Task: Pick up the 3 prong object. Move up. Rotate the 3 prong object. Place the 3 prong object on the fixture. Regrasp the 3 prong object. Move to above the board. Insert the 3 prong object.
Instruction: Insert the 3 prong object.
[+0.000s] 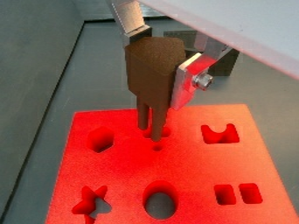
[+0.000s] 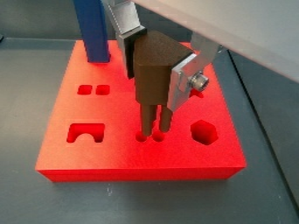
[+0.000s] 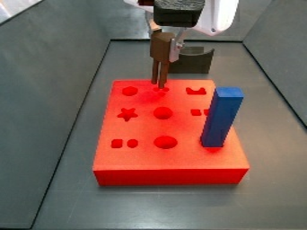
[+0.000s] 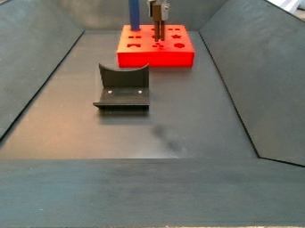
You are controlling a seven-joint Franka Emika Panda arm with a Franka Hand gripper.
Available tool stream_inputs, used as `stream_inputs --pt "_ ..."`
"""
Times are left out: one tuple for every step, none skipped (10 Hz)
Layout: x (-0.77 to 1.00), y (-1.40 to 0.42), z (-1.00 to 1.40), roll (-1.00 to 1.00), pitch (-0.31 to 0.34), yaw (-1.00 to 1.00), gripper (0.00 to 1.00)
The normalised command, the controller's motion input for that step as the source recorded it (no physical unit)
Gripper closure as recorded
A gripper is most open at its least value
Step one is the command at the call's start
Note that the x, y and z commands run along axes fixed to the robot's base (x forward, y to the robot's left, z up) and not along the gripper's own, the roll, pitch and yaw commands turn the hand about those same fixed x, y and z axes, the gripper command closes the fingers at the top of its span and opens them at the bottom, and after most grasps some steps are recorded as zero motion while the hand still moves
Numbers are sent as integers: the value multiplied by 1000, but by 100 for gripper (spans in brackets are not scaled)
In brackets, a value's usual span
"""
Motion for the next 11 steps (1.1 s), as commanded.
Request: stream_inputs --pt "283 6 -414 0 -51 -469 100" --pt "20 23 0 0 0 -74 100" --pt "-114 60 -146 19 29 0 100" --pt "-211 191 -440 53 36 -246 100" --pt "-391 137 -506 0 10 -706 100" --pt "-51 0 -443 -174 -79 -774 100" --pt "340 37 -77 -224 -220 -337 100" --pt "469 -126 -337 -101 -136 -477 100" --pt "626 0 -311 -100 -106 -369 100" --pt "49 0 0 0 0 -43 100" --pt "-200 0 -160 0 3 0 100"
